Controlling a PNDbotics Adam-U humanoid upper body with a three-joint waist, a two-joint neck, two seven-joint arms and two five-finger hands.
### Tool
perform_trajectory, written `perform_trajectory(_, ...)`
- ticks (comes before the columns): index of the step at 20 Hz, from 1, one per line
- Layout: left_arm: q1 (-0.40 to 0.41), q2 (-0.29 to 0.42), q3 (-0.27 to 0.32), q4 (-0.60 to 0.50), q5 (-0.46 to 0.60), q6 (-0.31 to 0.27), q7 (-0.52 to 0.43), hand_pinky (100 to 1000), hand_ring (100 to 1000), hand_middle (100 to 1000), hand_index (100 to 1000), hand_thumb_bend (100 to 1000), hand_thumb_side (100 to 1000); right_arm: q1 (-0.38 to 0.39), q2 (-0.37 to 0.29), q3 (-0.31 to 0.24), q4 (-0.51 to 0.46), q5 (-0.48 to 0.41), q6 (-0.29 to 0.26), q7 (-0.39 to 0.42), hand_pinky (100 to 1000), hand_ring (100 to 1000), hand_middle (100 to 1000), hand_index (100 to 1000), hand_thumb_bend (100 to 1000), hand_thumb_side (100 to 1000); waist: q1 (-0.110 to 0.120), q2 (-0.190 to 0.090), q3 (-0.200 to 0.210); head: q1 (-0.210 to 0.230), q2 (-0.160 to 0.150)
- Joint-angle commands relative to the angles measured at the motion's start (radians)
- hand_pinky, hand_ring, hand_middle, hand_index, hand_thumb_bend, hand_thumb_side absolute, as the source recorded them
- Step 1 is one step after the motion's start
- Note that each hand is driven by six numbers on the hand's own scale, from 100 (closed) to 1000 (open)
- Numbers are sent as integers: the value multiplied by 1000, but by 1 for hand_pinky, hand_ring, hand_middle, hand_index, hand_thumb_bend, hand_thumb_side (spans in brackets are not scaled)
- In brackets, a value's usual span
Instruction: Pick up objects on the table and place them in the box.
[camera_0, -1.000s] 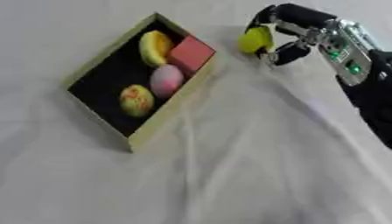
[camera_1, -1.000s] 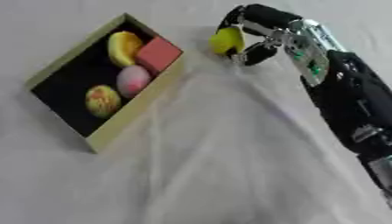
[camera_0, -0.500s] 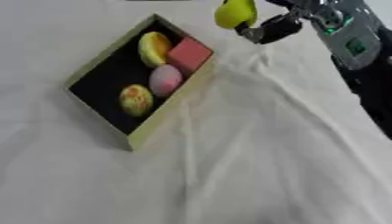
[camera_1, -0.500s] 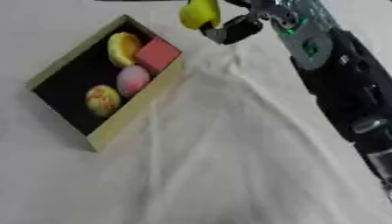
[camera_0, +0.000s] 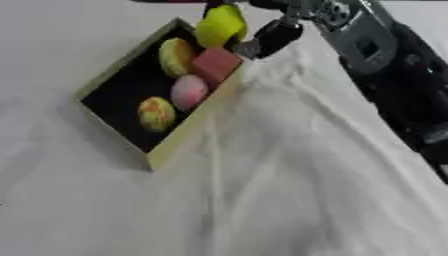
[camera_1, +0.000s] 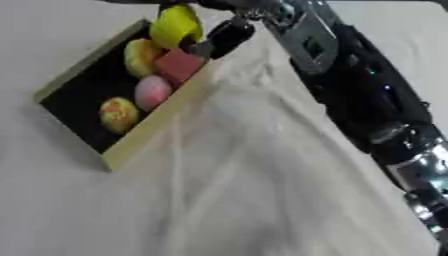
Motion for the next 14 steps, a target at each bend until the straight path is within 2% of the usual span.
perform_trajectory(1,-16,10,3,-16,3,-8,0,647,573,620,830,215,539,-31,24,10,27,0,-15,17,839,822,547,734,100,100,2,-31,4,-9,-1)
perform_trajectory(6,-28,5,-2,-16,5,-12,-4,647,573,620,830,217,537,-43,77,26,93,15,-41,30,847,838,581,763,100,100,0,-29,10,-7,3)
perform_trajectory(9,-31,4,-4,-16,6,-13,-6,647,573,620,830,216,538,-47,97,24,127,41,-52,19,856,859,624,796,100,100,-1,-28,14,-6,6)
perform_trajectory(10,-31,4,-4,-16,6,-13,-6,648,572,620,830,216,538,-48,102,22,136,54,-54,12,865,875,664,822,100,100,-2,-28,15,-5,7)
perform_trajectory(11,-31,4,-4,-16,6,-14,-6,648,573,620,830,216,538,-49,106,20,145,70,-57,5,867,885,688,839,100,116,-2,-28,16,-5,8)
perform_trajectory(12,-31,5,-4,-16,6,-14,-7,648,572,620,829,216,538,-50,109,16,152,91,-58,-6,873,899,733,883,145,219,-3,-28,17,-4,7)
perform_trajectory(13,-31,6,-4,-16,5,-14,-8,648,572,620,829,216,538,-50,111,13,158,113,-58,-22,873,899,733,883,145,219,-4,-28,18,-4,6)
perform_trajectory(14,-31,7,-3,-16,5,-14,-8,648,572,621,829,215,538,-50,113,11,164,135,-57,-37,886,918,760,904,187,285,-5,-28,19,-3,5)
